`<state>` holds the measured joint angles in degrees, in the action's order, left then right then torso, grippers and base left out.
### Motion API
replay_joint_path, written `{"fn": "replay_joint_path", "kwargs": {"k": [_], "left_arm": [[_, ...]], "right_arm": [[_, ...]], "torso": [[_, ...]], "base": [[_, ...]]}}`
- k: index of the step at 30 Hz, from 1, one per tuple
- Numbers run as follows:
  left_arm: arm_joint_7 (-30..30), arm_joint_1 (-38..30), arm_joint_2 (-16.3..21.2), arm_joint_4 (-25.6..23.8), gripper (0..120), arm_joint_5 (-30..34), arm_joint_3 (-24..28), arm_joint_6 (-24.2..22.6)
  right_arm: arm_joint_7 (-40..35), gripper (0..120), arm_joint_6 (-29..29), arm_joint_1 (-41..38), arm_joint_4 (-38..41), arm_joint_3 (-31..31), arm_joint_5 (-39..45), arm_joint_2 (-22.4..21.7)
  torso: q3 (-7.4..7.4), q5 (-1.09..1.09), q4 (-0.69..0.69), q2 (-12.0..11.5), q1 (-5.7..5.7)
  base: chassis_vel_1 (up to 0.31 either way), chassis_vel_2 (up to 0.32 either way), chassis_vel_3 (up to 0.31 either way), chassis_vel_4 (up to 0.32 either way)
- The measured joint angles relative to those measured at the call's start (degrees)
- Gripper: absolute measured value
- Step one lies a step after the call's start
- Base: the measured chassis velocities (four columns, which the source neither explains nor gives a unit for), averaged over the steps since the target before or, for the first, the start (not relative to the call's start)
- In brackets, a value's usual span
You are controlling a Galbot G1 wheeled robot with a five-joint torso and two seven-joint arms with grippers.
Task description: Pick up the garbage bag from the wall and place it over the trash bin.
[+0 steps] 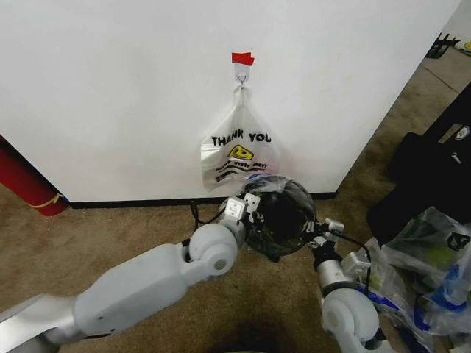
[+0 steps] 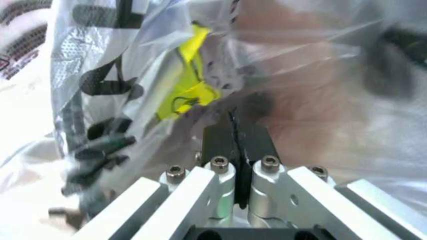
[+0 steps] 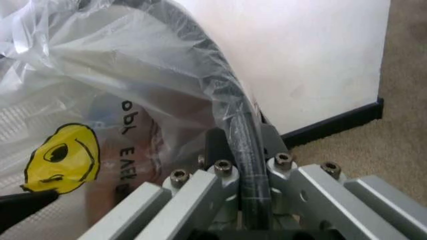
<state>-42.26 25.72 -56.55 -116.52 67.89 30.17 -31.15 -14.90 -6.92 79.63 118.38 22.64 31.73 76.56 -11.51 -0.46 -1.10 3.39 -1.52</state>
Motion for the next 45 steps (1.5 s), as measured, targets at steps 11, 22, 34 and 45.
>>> {"fn": "replay_joint_path", "kwargs": {"k": [11,22,34,45], "left_arm": [[-1.4,0.6,-5.6,-1.12,0,0.97,-3.34,3.42],[-1.67,-2.14,-10.46,4.75,0,-1.2,-2.44,6.47],[-1.32,-3.27,-13.78,13.37,0,-6.0,-0.5,6.68],[-0.27,-2.77,-12.77,12.9,0,-8.25,-0.34,7.76]], "right_arm": [[-0.39,0,0.09,0.2,-1.26,0.54,-1.62,2.44],[-0.37,0,0.12,-0.22,-1.41,-0.03,-1.93,2.57],[-0.18,0,0.1,0.25,0.01,-0.27,-1.92,2.26],[0.31,0,0.21,0.41,0.25,-0.37,-2.18,1.99]], "torso": [[0.0,0.0,-0.01,0.01,0.0],[0.0,0.01,0.0,0.01,0.0],[0.0,0.01,0.0,0.01,0.0],[0.0,0.01,-0.01,0.01,0.0]], "base": [[0.0,0.0,0.0,0.0],[0.0,0.0,0.0,0.0],[0.0,0.0,0.0,0.0],[0.0,0.0,0.0,0.0]]}}
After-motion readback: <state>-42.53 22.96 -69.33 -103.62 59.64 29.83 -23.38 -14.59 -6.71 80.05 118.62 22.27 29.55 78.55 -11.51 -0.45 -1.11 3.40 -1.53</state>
